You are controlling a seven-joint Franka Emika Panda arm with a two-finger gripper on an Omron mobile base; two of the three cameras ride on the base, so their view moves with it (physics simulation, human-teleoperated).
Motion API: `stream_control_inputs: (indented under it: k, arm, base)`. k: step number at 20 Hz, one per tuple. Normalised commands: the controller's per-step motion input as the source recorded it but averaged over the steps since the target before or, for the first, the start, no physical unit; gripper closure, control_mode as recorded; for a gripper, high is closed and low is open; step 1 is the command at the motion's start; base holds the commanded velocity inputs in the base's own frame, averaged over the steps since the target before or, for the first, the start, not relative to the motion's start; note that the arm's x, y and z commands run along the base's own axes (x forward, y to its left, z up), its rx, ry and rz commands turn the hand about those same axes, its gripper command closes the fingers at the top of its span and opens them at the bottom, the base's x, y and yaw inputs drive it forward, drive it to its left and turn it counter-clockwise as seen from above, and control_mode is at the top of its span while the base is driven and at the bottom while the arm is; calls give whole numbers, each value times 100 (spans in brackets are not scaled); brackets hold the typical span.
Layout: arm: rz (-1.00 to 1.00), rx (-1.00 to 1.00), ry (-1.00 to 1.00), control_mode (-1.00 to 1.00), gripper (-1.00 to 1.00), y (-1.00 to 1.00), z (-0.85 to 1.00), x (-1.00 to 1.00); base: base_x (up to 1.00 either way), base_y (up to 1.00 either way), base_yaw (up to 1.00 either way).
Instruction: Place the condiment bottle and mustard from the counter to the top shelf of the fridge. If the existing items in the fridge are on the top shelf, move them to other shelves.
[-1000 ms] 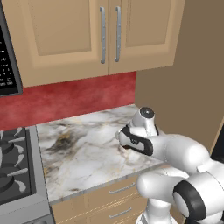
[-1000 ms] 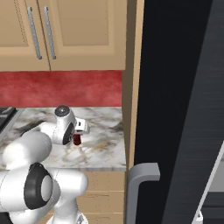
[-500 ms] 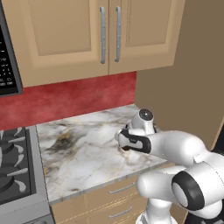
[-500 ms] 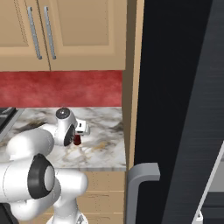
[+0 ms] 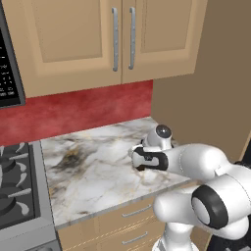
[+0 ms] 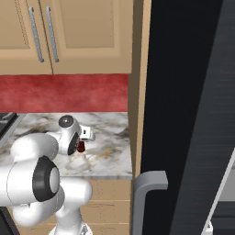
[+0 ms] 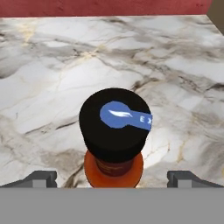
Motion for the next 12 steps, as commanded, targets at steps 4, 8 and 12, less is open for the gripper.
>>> stream_control_inputs:
  k: [4,8,12]
  arm:
    - [0,0,-1,-100,-100,0,0,3]
    - [0,0,0,-100,100,0,0,11]
    - [0,0,0,-100,100,0,0,5]
  base:
    - [0,0,0]
    - [0,0,0]
    - [0,0,0]
